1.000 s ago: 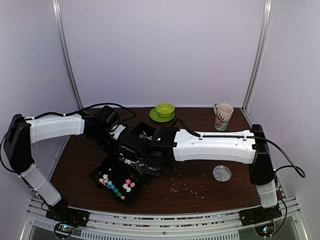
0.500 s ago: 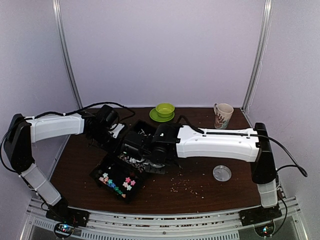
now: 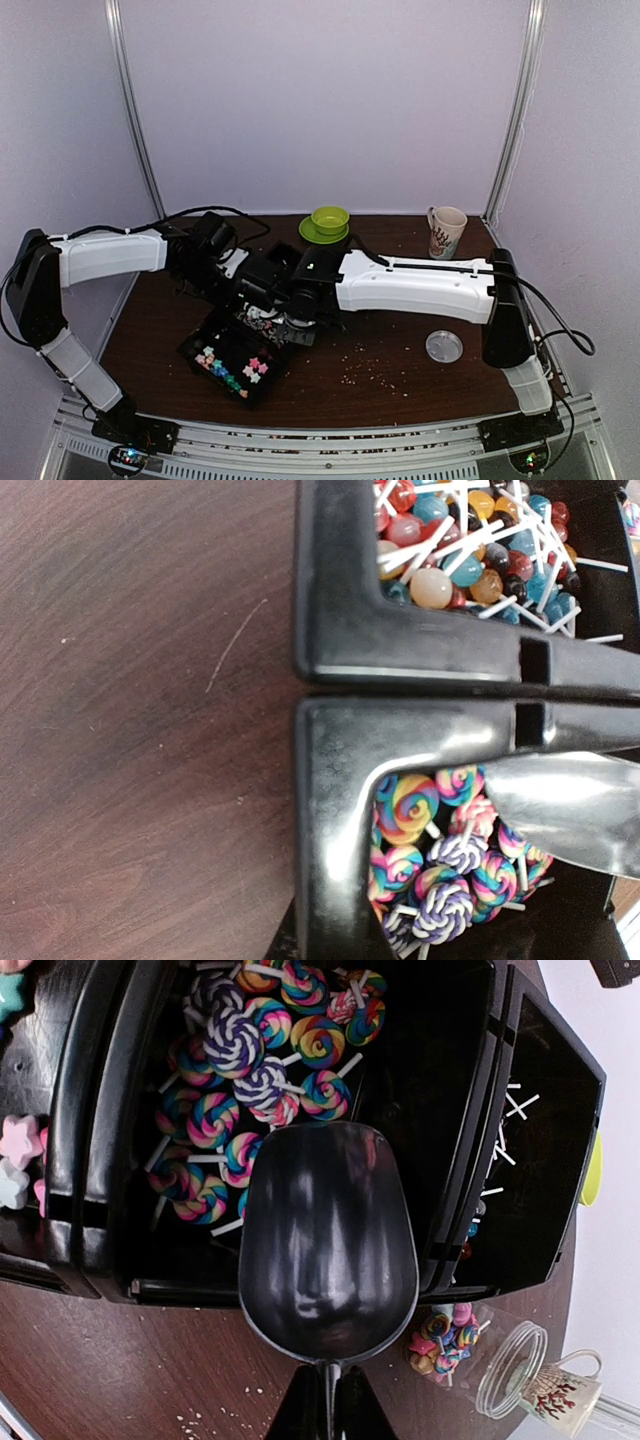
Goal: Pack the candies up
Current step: Scoop the fake candies from the storage box.
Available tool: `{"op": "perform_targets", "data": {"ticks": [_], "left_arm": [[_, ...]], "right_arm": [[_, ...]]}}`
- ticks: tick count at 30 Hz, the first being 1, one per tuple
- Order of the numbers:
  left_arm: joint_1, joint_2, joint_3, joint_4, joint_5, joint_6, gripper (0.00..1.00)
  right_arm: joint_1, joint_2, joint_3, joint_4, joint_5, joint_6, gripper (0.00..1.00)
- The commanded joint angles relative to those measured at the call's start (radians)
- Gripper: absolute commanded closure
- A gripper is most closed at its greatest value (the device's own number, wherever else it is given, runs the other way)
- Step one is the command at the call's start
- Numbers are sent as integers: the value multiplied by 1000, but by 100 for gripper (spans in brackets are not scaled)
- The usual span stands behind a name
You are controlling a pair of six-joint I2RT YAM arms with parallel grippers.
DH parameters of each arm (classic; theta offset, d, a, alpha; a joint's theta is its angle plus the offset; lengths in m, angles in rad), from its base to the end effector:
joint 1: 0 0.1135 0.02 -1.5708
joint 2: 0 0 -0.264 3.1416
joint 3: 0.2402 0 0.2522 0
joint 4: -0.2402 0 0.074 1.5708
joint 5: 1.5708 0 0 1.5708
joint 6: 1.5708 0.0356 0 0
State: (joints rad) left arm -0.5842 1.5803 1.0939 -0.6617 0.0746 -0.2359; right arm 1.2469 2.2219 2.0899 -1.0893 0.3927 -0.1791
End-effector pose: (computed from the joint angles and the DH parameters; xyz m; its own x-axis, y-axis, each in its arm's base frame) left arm 0.2588 -0.1743 0.2162 -0.8742 0.2986 -0.3830 0.3818 0.9100 -0.1620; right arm 0.1616 0.4387 0.2503 -0.1457 -0.9510 -0.2729 -0.8741 0.2529 -0.4148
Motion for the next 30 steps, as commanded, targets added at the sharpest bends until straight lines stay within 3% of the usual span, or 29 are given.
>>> {"op": "perform_targets", "data": {"ticks": [1,8,21,26,30], "left_arm": [[-5,-131,12,201,183,2,100],[-4,-188,-18,267,248,5,100],[-11,-272,-73,379,338,-1,100],[-11,-260,-63,361,323,-3,100],[-10,-245,-56,340,299,-9,100]], "right_arm": [[-29,65,-2,16,-119,66,100],[-38,66,-82,145,-210,116,100],[-54,98,-143,365,-138,333,100],[-55,34,-295,584,-151,336,100],[-54,-41,-498,856,-160,310,100]]}}
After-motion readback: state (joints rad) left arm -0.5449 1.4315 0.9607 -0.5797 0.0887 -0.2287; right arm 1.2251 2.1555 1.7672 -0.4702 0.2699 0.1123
